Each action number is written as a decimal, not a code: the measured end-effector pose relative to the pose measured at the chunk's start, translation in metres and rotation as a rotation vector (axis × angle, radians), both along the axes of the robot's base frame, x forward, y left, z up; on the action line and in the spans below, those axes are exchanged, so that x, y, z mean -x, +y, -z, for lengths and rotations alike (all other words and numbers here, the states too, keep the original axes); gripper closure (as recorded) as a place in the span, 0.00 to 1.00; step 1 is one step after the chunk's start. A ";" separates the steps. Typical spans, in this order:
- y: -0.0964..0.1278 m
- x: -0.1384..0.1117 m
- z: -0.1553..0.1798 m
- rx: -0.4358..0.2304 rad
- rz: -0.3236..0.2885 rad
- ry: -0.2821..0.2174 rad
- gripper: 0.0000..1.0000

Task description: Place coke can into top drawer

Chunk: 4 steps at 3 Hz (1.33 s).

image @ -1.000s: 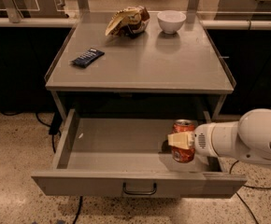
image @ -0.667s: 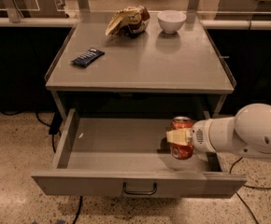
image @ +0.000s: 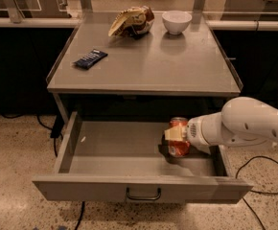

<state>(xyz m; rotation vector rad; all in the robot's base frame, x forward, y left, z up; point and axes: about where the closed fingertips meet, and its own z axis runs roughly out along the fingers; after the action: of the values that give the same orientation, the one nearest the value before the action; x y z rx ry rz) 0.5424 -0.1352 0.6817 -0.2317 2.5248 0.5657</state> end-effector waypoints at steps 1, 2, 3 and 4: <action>0.006 -0.010 0.031 -0.027 0.000 0.074 1.00; 0.007 -0.009 0.049 -0.057 0.009 0.115 1.00; 0.007 -0.009 0.049 -0.057 0.009 0.115 1.00; 0.007 -0.009 0.049 -0.057 0.009 0.115 0.85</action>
Offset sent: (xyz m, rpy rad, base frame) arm 0.0081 0.0041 -0.0706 0.0948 0.1641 -0.0270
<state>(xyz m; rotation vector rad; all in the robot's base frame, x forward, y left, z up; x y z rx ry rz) 0.5514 -0.1285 0.6322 -0.1714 2.6146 0.6638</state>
